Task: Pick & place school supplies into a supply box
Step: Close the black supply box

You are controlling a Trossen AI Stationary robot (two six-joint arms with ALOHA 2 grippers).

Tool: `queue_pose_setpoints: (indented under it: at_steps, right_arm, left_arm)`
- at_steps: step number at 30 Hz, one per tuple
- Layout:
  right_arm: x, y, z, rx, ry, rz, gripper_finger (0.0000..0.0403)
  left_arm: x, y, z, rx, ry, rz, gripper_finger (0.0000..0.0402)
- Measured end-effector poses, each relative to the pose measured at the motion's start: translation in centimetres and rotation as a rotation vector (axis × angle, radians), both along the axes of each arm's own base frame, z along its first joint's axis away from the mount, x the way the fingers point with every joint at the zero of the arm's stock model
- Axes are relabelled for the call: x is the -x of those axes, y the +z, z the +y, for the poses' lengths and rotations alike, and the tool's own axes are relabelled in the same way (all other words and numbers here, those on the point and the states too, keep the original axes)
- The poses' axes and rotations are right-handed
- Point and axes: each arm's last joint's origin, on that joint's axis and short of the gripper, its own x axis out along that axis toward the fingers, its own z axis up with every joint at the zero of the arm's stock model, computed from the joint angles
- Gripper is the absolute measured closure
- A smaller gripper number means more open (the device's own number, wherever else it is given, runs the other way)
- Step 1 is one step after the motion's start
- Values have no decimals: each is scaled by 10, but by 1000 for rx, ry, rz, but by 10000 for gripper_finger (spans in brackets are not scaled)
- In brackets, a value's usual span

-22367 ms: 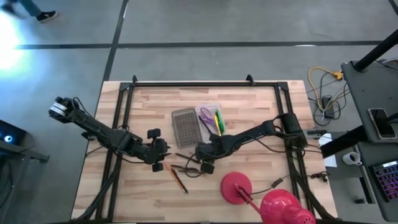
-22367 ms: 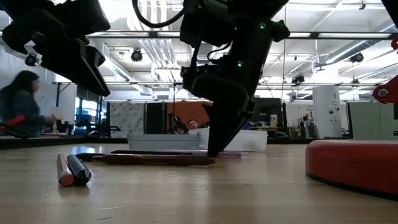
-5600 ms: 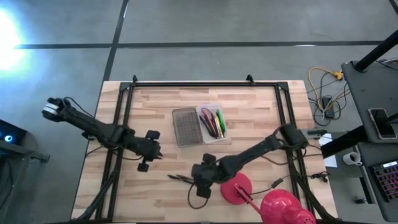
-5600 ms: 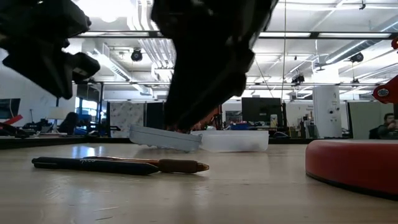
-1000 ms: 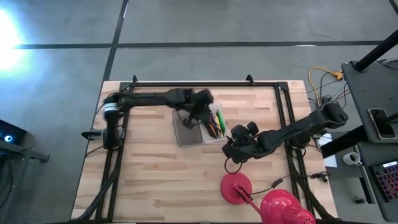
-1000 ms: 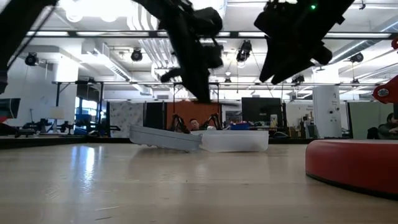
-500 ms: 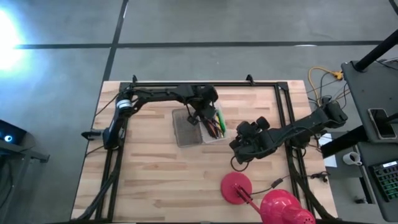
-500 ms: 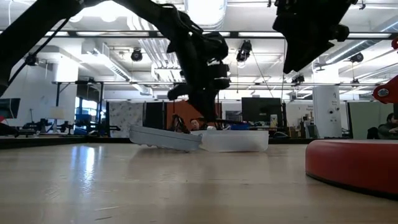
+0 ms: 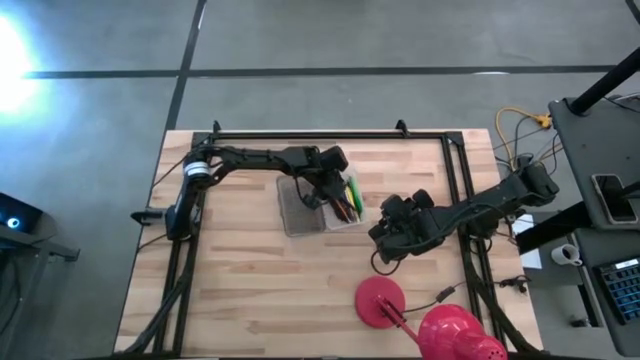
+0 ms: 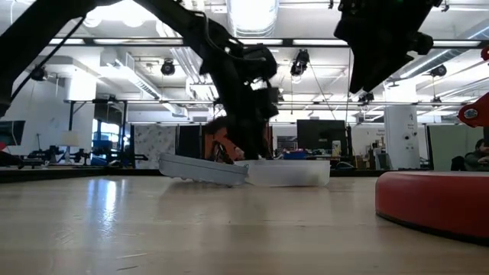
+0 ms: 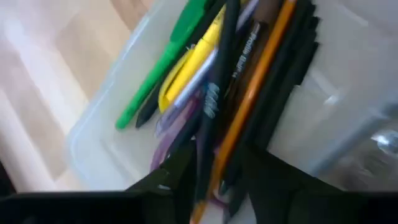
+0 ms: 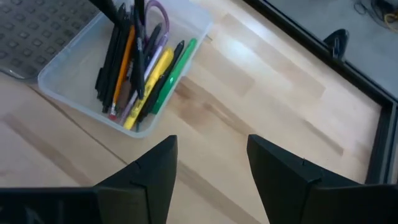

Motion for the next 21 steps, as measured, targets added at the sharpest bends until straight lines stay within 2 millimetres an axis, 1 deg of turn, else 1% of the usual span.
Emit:
queue_pose_setpoints:
  at_steps: [2, 4, 7, 10, 13, 15, 17, 19, 21]
  right_arm:
    - [0, 0, 0, -4, -13, -11, 218]
    - [0, 0, 0, -10, -34, -29, 218]
    - [0, -2, -2, -24, -88, -67, 218]
    - [0, -6, -9, -84, -187, -96, 218]
    - [2, -18, -23, -158, -318, -93, 219]
    - [4, -29, -34, -172, -372, -74, 223]
    - [2, -40, -48, -222, -383, -48, 231]
    - [-3, -50, -63, -324, -356, -33, 249]
    - [-8, -57, -76, -403, -325, -57, 276]
  left_arm:
    - [6, 11, -2, 8, 35, -2, 280]
    - [15, 25, -3, 11, 118, 7, 270]
    - [32, 52, -8, 72, 277, -11, 264]
    - [57, 82, -16, 155, 430, -55, 264]
    - [91, 98, -26, 223, 548, -114, 267]
    - [113, 98, -30, 286, 655, -164, 269]
    - [138, 89, -32, 375, 797, -206, 271]
    - [162, 75, -36, 477, 935, -215, 272]
    - [185, 57, -45, 592, 1039, -200, 272]
